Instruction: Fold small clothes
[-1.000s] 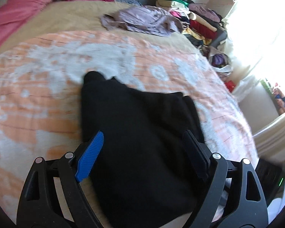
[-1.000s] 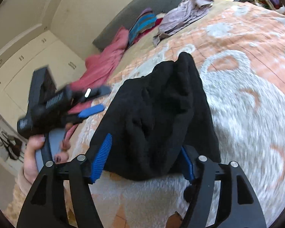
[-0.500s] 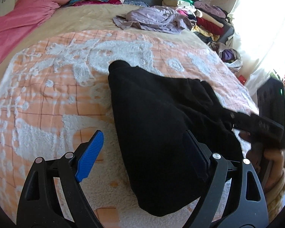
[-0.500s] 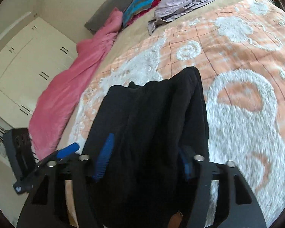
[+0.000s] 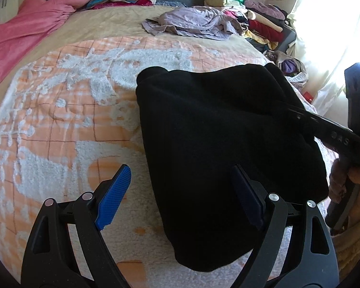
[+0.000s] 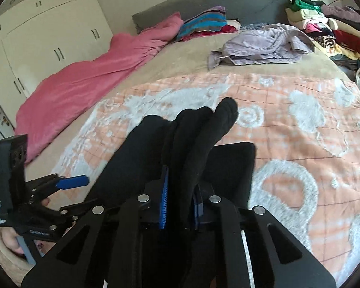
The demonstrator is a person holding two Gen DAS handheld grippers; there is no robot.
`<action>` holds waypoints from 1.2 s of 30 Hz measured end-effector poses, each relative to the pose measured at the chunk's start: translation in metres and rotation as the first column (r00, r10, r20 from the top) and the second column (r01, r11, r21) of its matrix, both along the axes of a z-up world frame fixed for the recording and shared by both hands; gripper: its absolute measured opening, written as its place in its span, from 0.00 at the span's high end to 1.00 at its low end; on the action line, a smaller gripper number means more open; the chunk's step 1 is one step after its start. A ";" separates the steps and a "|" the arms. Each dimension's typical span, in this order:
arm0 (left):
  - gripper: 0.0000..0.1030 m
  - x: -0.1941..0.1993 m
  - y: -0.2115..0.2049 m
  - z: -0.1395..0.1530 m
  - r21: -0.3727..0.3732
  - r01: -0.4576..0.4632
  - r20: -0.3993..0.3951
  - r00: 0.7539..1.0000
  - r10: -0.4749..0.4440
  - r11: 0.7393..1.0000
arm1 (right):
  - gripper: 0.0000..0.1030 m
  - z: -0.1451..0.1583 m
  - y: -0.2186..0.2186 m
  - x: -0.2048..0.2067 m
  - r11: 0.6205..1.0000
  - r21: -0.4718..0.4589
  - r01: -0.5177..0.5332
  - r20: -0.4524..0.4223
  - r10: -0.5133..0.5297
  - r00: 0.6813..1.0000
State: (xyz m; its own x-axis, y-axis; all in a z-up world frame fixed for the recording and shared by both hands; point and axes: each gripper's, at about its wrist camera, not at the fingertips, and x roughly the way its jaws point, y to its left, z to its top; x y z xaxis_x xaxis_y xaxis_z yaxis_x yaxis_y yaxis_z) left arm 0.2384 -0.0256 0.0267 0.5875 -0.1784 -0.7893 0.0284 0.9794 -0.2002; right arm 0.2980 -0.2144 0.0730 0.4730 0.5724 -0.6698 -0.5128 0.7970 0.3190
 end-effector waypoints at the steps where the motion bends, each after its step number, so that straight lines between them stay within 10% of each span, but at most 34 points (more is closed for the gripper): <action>1: 0.25 0.000 -0.002 -0.001 0.008 0.003 -0.003 1.000 -0.003 1.000 | 0.90 -0.004 -0.003 0.002 1.000 -0.009 0.013 -0.011 -0.013 1.000; 13: 0.25 -0.005 -0.006 -0.008 0.002 0.014 -0.017 1.000 -0.014 1.000 | 0.82 -0.043 -0.020 0.001 0.994 0.017 0.112 -0.095 -0.109 0.989; 18: 0.25 -0.010 -0.004 -0.009 -0.005 0.006 -0.014 1.000 -0.007 1.000 | 0.46 -0.028 -0.031 -0.026 0.991 0.031 0.127 -0.065 -0.125 0.990; 21: 0.25 -0.014 -0.004 -0.007 -0.005 0.004 -0.009 1.000 -0.004 1.000 | 0.45 -0.021 -0.041 -0.047 0.989 0.060 0.138 -0.055 -0.135 0.989; 36: 0.23 -0.075 -0.007 0.017 -0.001 0.016 0.103 0.995 -0.016 1.000 | 0.05 0.017 -0.047 -0.191 0.962 -0.042 0.270 0.272 -0.249 0.929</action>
State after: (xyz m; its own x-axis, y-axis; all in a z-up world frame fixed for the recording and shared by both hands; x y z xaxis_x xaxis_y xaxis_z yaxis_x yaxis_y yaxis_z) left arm 0.1634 -0.0326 0.0435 0.6626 -0.1900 -0.7245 0.0646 0.9782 -0.1975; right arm 0.1072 -0.2610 0.0904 0.7626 0.3578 -0.5388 -0.3418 0.9302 0.1339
